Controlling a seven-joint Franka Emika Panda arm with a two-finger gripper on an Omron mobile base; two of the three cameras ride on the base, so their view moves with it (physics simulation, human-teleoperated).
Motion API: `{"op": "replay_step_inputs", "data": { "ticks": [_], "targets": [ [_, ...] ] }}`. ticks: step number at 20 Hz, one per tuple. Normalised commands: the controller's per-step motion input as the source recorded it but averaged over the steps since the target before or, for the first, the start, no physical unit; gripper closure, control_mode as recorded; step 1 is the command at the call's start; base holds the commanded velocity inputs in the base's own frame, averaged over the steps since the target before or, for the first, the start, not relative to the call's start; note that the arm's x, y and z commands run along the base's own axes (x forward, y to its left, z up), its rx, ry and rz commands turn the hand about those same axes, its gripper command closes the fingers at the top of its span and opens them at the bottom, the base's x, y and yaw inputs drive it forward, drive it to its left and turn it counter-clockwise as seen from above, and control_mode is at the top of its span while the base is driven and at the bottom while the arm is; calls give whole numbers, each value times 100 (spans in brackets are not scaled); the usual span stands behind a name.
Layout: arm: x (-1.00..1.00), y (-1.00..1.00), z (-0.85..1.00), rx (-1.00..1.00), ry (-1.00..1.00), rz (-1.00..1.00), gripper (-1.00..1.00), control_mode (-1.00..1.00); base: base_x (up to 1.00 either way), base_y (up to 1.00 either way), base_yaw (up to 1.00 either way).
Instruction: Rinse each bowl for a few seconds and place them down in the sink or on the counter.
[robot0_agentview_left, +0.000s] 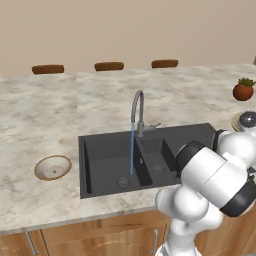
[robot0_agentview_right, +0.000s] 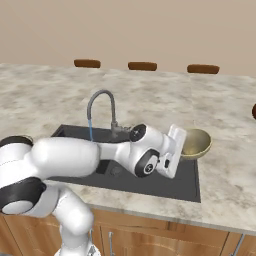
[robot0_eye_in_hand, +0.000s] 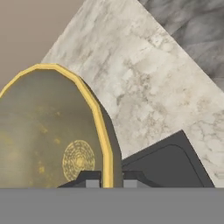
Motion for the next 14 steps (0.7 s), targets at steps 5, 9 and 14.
{"op": "replay_step_inputs", "data": {
  "ticks": [5,9,14],
  "targets": [
    [0,21,55,-1,30,14,100,-100,0,0,0],
    [-4,35,22,-1,22,16,100,-100,0,0,0],
    [-8,34,8,-6,6,15,100,-100,0,0,0]
  ]
}}
